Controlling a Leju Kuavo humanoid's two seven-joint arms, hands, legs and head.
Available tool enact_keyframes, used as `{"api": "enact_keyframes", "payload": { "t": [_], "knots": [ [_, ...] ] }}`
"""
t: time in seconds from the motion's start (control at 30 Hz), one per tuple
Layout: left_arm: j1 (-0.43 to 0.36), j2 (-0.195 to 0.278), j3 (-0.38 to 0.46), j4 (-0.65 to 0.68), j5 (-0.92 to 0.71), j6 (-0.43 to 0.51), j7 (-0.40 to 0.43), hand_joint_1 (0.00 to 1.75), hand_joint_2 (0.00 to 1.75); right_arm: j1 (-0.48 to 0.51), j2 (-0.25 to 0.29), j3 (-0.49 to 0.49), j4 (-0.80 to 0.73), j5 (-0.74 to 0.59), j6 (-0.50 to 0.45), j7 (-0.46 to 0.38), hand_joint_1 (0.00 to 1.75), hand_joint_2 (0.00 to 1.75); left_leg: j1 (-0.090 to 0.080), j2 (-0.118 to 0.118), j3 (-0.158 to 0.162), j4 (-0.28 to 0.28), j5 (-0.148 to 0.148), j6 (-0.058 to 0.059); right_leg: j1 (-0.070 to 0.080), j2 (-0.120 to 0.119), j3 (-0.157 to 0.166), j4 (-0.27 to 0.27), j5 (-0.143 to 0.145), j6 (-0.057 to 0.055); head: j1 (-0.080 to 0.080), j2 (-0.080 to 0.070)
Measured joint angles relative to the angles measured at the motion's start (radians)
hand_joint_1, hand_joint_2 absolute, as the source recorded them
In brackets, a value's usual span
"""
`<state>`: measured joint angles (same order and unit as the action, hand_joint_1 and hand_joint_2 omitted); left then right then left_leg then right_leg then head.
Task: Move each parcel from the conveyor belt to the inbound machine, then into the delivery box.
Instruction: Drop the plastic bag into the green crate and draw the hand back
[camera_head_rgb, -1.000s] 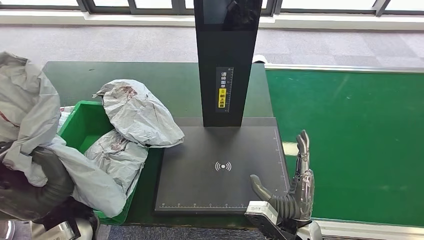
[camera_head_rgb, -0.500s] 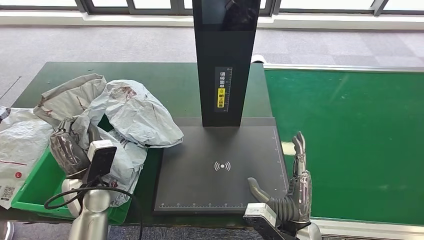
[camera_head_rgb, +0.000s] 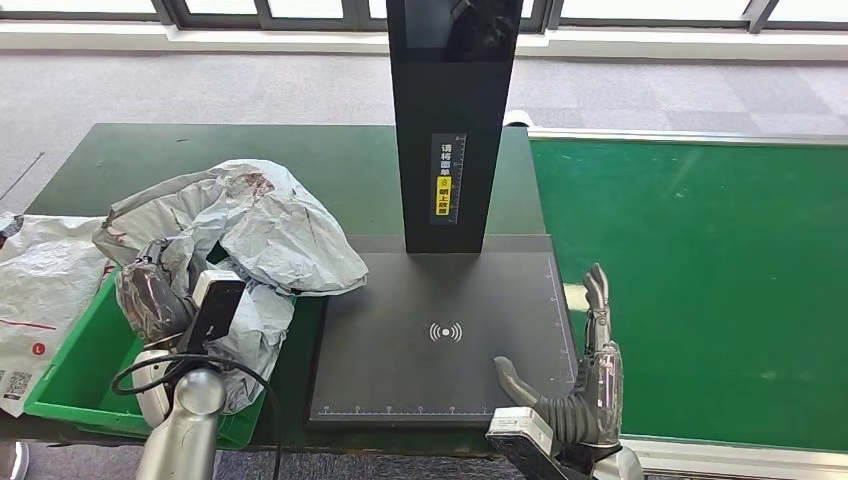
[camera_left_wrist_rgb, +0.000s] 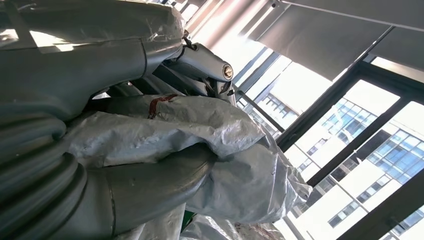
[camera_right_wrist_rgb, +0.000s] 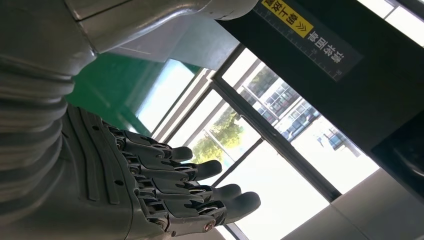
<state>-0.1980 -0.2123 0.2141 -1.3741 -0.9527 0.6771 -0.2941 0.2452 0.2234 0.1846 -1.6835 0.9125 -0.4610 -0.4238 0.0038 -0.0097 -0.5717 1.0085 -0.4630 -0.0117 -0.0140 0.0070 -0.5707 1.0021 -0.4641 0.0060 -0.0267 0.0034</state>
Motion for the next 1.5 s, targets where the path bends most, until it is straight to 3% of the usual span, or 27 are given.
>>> {"api": "enact_keyframes", "payload": {
  "t": [0.1,0.83,1.03,1.2,1.27,1.5],
  "knots": [
    [-0.003,0.001,0.006,0.004,0.003,0.002,0.010,0.00,0.00,0.000,0.000,-0.003,0.000,-0.001,0.000,-0.002,0.00,1.75,0.000,0.000,0.000,0.000,0.000,0.000,0.000,0.000,0.000,0.000,0.000,0.000,0.000,0.000],
    [-0.006,0.000,0.016,0.002,0.148,-0.004,-0.063,0.00,0.00,0.013,0.013,-0.034,-0.001,-0.007,-0.001,-0.026,0.00,1.75,0.000,0.000,0.001,0.000,0.000,0.000,0.000,0.000,0.001,0.000,0.000,0.000,0.000,0.000],
    [0.019,-0.015,0.014,-0.034,0.365,-0.139,-0.193,0.00,0.00,0.016,0.018,-0.039,-0.005,-0.047,0.015,-0.049,0.00,1.75,0.000,0.000,0.001,0.000,0.000,0.000,0.000,0.000,0.000,0.000,0.000,0.000,0.000,0.000],
    [0.097,-0.043,-0.046,-0.117,0.656,-0.476,-0.388,0.00,0.00,0.020,0.019,-0.049,-0.010,-0.177,0.079,-0.159,0.00,1.75,-0.001,0.000,0.000,0.000,0.000,0.001,-0.001,0.000,0.000,-0.001,0.000,0.000,0.000,0.000],
    [0.132,-0.049,-0.101,-0.153,0.704,-0.572,-0.404,0.00,0.00,0.020,0.019,-0.057,-0.010,-0.188,0.093,-0.182,0.00,1.75,-0.001,0.000,0.000,0.000,-0.001,0.001,-0.001,0.000,0.000,-0.001,0.000,0.000,0.000,0.000],
    [0.181,-0.053,-0.212,-0.210,0.766,-0.701,-0.407,0.00,0.00,0.020,0.019,-0.070,-0.011,-0.212,0.116,-0.203,0.00,1.75,-0.001,0.000,0.000,0.000,-0.001,0.001,0.000,0.000,-0.001,-0.001,0.000,0.000,0.000,0.000]
  ]
}}
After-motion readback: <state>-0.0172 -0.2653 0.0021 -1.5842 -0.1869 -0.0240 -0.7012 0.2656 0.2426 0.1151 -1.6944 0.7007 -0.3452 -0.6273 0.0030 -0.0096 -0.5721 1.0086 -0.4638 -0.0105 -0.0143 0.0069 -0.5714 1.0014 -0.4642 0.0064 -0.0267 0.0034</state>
